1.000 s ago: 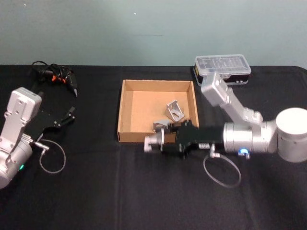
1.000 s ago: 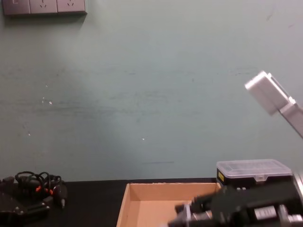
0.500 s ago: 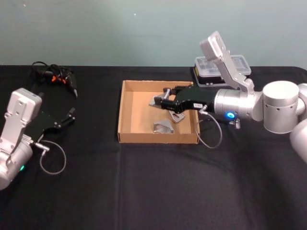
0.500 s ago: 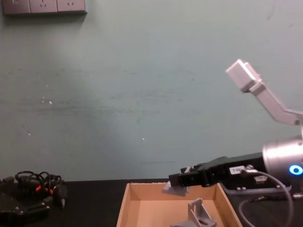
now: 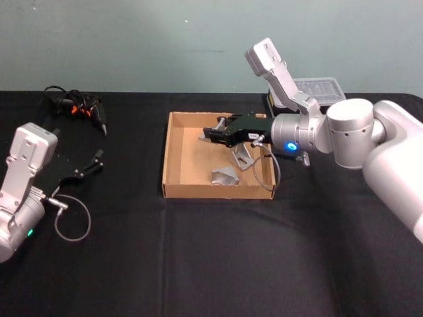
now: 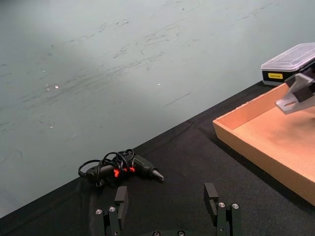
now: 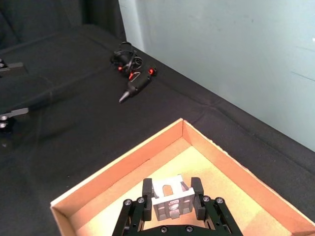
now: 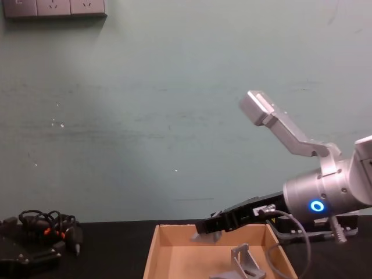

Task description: Use one hand to pick up the angle iron from the table and place it into the box.

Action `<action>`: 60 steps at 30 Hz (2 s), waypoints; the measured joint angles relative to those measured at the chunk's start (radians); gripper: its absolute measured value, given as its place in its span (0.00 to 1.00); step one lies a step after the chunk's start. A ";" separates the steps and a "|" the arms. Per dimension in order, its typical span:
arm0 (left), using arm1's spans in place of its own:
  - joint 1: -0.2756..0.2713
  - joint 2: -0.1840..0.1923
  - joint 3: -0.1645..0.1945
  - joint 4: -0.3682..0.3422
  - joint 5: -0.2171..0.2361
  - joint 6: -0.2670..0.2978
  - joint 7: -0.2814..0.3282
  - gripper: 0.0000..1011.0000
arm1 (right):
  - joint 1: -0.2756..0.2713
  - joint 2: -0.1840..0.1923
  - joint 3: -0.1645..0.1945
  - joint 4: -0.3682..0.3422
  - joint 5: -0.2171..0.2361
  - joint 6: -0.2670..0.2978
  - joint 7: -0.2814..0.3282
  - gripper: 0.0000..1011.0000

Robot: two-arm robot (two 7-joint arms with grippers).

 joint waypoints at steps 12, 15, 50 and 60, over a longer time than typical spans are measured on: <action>0.000 0.000 0.000 0.000 0.000 0.000 0.000 1.00 | 0.010 -0.013 0.003 0.027 -0.002 -0.008 0.003 0.47; 0.000 0.000 0.000 0.000 0.000 0.000 0.000 1.00 | 0.009 -0.011 0.003 0.024 -0.002 -0.007 0.003 0.54; 0.000 0.000 0.000 0.000 0.000 0.000 0.000 1.00 | -0.028 0.015 0.013 -0.039 -0.010 -0.006 0.005 0.99; 0.000 0.000 0.000 0.000 0.000 0.000 0.000 1.00 | -0.161 0.059 0.081 -0.199 -0.026 -0.075 -0.109 0.99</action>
